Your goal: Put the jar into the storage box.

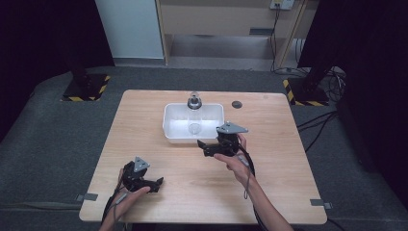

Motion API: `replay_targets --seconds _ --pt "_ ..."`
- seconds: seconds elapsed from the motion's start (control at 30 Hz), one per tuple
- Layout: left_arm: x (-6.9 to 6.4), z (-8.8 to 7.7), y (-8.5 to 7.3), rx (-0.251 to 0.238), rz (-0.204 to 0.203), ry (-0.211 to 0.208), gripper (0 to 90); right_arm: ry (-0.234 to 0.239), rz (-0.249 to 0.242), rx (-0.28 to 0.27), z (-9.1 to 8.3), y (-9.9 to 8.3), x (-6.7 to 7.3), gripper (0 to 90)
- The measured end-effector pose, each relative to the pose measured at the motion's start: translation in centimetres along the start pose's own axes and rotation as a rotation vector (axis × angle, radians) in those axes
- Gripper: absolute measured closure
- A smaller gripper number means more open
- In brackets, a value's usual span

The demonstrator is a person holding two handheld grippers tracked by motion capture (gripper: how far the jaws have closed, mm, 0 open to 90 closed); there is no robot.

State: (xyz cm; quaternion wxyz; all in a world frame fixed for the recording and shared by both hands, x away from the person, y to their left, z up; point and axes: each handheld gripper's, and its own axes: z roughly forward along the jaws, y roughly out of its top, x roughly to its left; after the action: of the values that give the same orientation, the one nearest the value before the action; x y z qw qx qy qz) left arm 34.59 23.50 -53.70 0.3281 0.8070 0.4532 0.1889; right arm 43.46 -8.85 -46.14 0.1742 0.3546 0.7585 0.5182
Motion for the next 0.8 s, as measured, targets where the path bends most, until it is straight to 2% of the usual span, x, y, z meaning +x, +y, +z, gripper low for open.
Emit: replay_targets --seconds 0.53,0.8 --pt "0.0 0.0 0.0 -0.001 -0.001 0.000 0.0 0.028 -0.001 0.008 -0.7 -1.6 0.9 4.6" --pt "0.0 0.0 0.0 -0.001 -0.001 0.000 0.0 0.039 -0.007 0.031 -0.7 -2.5 1.3 4.5"
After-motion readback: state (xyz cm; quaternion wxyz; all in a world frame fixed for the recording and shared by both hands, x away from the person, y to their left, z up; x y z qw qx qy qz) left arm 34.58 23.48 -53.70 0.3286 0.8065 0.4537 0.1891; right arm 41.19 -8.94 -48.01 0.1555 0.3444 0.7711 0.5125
